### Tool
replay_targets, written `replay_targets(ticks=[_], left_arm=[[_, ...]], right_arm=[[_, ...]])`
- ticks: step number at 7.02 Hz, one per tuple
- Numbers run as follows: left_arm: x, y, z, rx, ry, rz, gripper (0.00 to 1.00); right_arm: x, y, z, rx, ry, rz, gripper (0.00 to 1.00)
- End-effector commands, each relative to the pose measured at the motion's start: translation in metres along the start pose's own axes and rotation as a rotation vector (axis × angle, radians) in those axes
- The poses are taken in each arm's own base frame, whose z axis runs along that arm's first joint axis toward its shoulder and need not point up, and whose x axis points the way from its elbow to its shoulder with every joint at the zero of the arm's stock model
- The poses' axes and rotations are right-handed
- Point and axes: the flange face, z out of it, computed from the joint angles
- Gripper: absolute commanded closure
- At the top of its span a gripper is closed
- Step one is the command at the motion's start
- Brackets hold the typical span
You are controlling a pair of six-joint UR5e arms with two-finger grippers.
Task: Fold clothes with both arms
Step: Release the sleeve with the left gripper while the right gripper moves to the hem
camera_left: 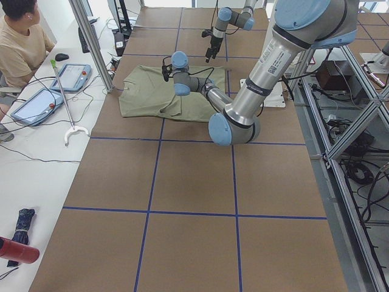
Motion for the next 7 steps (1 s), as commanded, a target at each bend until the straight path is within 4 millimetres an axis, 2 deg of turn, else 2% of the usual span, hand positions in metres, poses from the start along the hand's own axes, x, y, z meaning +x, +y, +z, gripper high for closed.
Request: replay_targets(ticks=[1, 3, 4, 5, 7], left_arm=[[-0.024, 0.005, -0.015, 0.008, -0.006, 0.002, 0.03], [-0.025, 0.005, -0.014, 0.010, -0.007, -0.005, 0.03], [-0.026, 0.004, -0.015, 0.012, -0.008, -0.006, 0.03], [-0.026, 0.004, -0.015, 0.012, -0.008, -0.006, 0.03], [-0.025, 0.004, -0.015, 0.013, -0.007, -0.008, 0.03]], right_arm=[[0.013, 0.042, 0.016, 0.039, 0.046, 0.019, 0.12], [0.020, 0.042, 0.026, 0.040, 0.075, 0.033, 0.19], [0.025, 0.041, 0.027, 0.032, 0.087, 0.039, 0.20], [0.029, 0.039, 0.030, 0.049, 0.091, 0.128, 0.20], [0.038, 0.041, 0.033, 0.044, 0.112, 0.141, 0.23]])
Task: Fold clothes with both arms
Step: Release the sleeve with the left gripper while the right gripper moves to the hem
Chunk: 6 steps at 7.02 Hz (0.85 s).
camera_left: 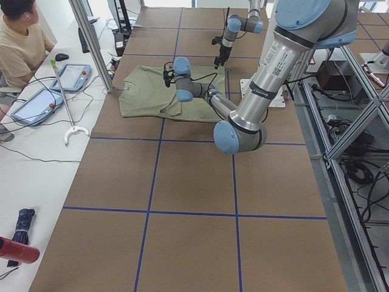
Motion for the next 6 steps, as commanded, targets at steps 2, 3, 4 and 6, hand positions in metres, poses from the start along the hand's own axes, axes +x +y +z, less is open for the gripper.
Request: replay_targets(ticks=[2, 3, 4, 6], left_arm=[[-0.0001, -0.0019, 0.0014, 0.031, 0.002, -0.001, 0.03], [0.0006, -0.0010, 0.0015, 0.033, 0.004, 0.001, 0.03], [0.0006, -0.0010, 0.0015, 0.033, 0.004, 0.000, 0.03], [0.0022, -0.0002, 0.0003, 0.034, 0.007, -0.002, 0.02]], right_arm=[[0.0120, 0.0068, 0.0060, -0.005, 0.026, -0.001, 0.23], [0.0133, 0.0098, 0.0062, -0.009, 0.028, -0.005, 0.23], [0.0161, 0.0128, 0.0082, -0.010, 0.034, -0.008, 0.31], [0.0159, 0.0120, 0.0083, -0.008, 0.034, -0.003, 1.00]])
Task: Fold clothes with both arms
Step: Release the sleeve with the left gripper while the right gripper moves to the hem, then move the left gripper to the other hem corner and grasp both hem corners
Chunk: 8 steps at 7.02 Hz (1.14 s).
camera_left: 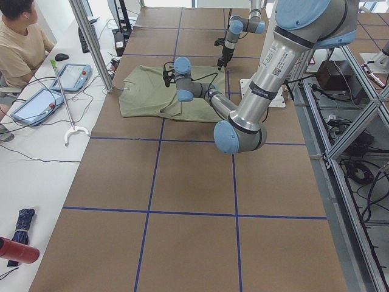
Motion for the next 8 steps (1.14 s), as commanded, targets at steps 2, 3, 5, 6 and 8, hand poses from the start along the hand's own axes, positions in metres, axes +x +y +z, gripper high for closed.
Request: replay_targets(ticks=[2, 3, 5, 6, 8], left_arm=[[0.003, 0.002, -0.005, 0.002, 0.009, 0.003, 0.02], [-0.008, 0.002, -0.007, 0.007, 0.000, -0.016, 0.02], [-0.028, 0.071, 0.004, 0.097, -0.059, -0.125, 0.04], [-0.016, 0.121, 0.007, 0.140, -0.154, -0.127, 0.06], [-0.062, 0.159, -0.006, 0.160, -0.244, -0.112, 0.06]], right_arm=[[-0.001, -0.001, -0.005, -0.005, -0.010, 0.004, 1.00], [-0.003, -0.003, -0.010, -0.006, -0.018, 0.003, 1.00], [-0.006, -0.002, -0.019, -0.013, -0.037, -0.006, 1.00], [-0.006, -0.002, -0.021, -0.022, -0.033, -0.005, 1.00], [-0.004, 0.001, -0.021, -0.065, -0.005, -0.003, 1.00]])
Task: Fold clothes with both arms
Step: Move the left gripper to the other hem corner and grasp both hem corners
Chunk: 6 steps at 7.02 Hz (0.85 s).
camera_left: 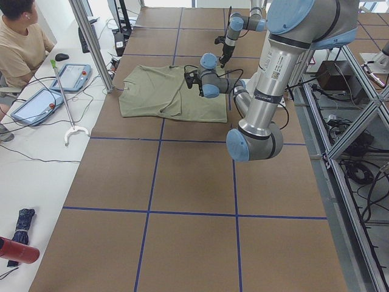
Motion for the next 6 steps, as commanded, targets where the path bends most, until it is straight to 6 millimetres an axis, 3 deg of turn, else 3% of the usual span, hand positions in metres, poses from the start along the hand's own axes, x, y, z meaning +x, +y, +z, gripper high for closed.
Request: replay_targets(ticks=[1, 2, 4, 6], left_arm=[[-0.054, 0.020, -0.007, 0.034, -0.087, 0.013, 0.06], [-0.063, 0.020, -0.002, 0.042, -0.132, 0.003, 0.06], [-0.092, 0.038, 0.015, 0.063, -0.243, 0.018, 0.06], [-0.118, 0.040, 0.017, 0.061, -0.288, 0.014, 0.06]], right_arm=[[-0.001, -0.002, -0.002, -0.013, 0.006, 0.005, 1.00], [-0.002, -0.007, -0.001, -0.006, 0.006, 0.012, 1.00], [-0.007, -0.007, -0.007, -0.013, -0.006, 0.016, 1.00], [-0.008, -0.006, -0.008, -0.015, -0.008, 0.017, 1.00]])
